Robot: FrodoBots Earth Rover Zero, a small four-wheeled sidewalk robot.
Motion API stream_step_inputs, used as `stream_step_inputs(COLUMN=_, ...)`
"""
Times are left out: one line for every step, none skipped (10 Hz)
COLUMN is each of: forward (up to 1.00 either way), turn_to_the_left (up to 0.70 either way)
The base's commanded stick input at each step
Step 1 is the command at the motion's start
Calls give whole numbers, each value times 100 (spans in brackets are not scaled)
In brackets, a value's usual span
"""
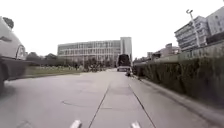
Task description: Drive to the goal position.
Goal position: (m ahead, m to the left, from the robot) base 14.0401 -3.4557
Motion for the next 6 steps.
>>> stream_step_inputs(forward=70, turn_to_the_left=0)
stream_step_inputs(forward=70, turn_to_the_left=0)
stream_step_inputs(forward=70, turn_to_the_left=0)
stream_step_inputs(forward=70, turn_to_the_left=0)
stream_step_inputs(forward=70, turn_to_the_left=0)
stream_step_inputs(forward=70, turn_to_the_left=0)
